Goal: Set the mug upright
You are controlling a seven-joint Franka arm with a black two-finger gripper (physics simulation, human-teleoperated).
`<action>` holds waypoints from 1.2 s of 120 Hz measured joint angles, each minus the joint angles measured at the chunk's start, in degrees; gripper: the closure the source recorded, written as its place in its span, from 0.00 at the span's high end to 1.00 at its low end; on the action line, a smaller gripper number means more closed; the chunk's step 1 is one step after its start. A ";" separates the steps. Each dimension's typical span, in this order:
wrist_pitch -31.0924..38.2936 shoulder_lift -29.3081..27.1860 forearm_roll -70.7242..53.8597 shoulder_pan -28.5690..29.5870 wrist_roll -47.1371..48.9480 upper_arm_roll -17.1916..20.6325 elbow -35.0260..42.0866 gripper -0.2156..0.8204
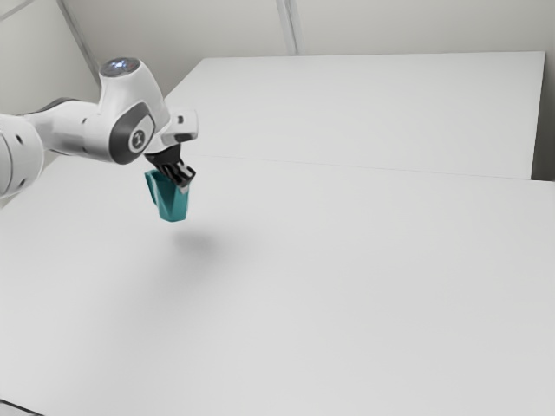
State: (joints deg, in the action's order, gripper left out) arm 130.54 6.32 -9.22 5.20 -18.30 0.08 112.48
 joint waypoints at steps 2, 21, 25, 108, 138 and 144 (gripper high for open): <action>0.60 -0.29 -1.06 -0.24 1.16 0.02 0.59 0.03; 4.42 -4.02 -7.59 -3.00 12.21 0.04 6.80 0.04; 4.91 -5.29 -8.49 -3.61 14.54 0.03 8.58 0.04; 7.27 -12.68 -26.66 -6.88 55.55 4.66 23.53 0.04; 7.43 -9.50 -28.48 -7.48 65.48 5.02 24.02 0.04; 7.51 -8.56 -29.14 -7.48 67.12 5.03 24.05 0.04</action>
State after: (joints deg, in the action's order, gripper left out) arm 138.05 -2.25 -38.36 -2.28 48.82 5.11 136.53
